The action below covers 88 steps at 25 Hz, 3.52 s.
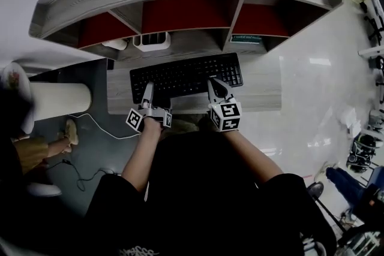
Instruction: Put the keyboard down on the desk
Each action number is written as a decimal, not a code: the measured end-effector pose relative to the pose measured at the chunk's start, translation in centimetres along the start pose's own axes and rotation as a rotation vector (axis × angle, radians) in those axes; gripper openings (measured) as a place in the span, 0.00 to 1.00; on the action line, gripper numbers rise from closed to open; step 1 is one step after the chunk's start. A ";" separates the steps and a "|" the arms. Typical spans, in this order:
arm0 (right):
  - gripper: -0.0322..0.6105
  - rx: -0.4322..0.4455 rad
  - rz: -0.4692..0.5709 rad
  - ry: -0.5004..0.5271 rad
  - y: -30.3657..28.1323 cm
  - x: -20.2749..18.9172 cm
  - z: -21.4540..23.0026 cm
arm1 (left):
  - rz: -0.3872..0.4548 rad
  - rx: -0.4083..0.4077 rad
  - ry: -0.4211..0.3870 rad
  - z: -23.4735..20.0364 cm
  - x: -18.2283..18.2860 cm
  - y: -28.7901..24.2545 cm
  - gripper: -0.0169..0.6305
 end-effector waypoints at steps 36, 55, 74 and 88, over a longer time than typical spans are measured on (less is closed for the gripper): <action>0.07 -0.028 -0.260 -0.049 -6.2 -7.6 1.0 | -0.047 0.176 -0.018 -12.2 2.4 -4.6 0.19; 0.07 0.008 -0.297 -0.098 -6.1 -9.4 1.0 | -0.039 0.386 -0.087 -17.9 3.7 -4.9 0.23; 0.07 0.002 -0.298 -0.122 -6.6 -8.4 1.9 | -0.306 0.528 -0.193 -19.0 0.8 -5.0 0.37; 0.07 -0.006 -0.243 -0.109 -5.7 -7.3 4.2 | -0.525 0.611 -0.342 -18.8 -1.0 -4.2 0.43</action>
Point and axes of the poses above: the fingertips, and each gripper's own axes: y backward along the fingers, z to its right, x out of its top, the point moved 2 cm from there along y, backward along the fingers, and after that the axes turned 5 degrees about -z, right-handed, at the moved point
